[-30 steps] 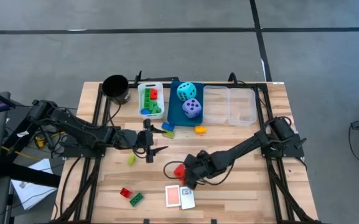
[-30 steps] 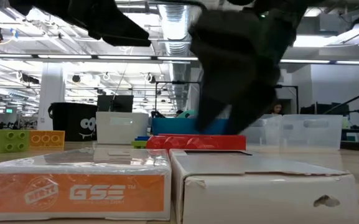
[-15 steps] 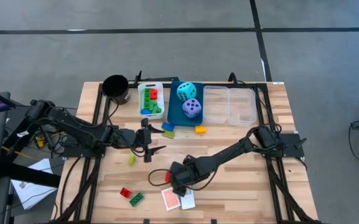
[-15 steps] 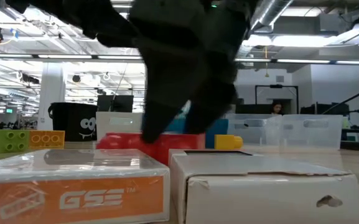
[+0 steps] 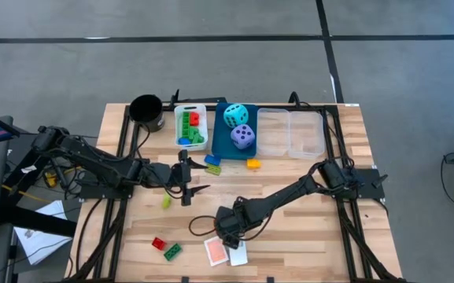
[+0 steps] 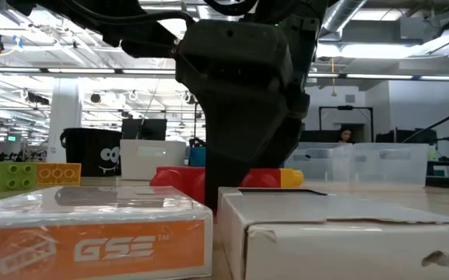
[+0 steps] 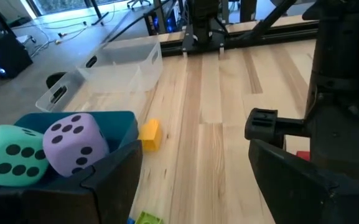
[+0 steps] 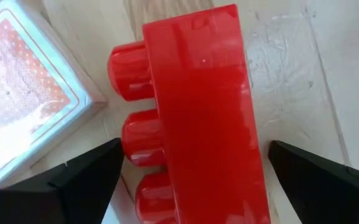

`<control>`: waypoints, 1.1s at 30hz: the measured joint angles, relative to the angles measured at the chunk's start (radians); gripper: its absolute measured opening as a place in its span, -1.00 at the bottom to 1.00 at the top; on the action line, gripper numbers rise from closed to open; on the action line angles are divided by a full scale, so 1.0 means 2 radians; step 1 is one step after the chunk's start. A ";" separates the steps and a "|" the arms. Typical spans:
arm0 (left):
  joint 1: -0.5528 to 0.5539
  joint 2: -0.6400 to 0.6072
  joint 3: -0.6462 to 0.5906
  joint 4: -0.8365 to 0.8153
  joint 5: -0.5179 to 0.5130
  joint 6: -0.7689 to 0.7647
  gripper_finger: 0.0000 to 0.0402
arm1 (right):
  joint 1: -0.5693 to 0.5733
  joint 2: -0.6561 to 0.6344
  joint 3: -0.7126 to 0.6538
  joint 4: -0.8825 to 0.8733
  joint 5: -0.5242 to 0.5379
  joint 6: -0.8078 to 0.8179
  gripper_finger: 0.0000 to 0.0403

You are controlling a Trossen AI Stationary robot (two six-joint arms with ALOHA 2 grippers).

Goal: Pick & Place Toys
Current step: Put the large red game piece into the white bin

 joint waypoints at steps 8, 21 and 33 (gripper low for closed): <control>0.000 0.000 0.000 0.000 0.000 0.000 0.43 | -0.001 0.001 0.000 -0.006 0.004 -0.013 0.72; 0.001 0.000 0.000 0.000 0.000 0.001 0.43 | -0.007 0.000 0.023 -0.060 0.039 -0.036 0.29; 0.001 -0.007 0.000 0.000 -0.194 0.003 0.43 | 0.001 -0.001 0.070 -0.186 0.138 -0.034 0.30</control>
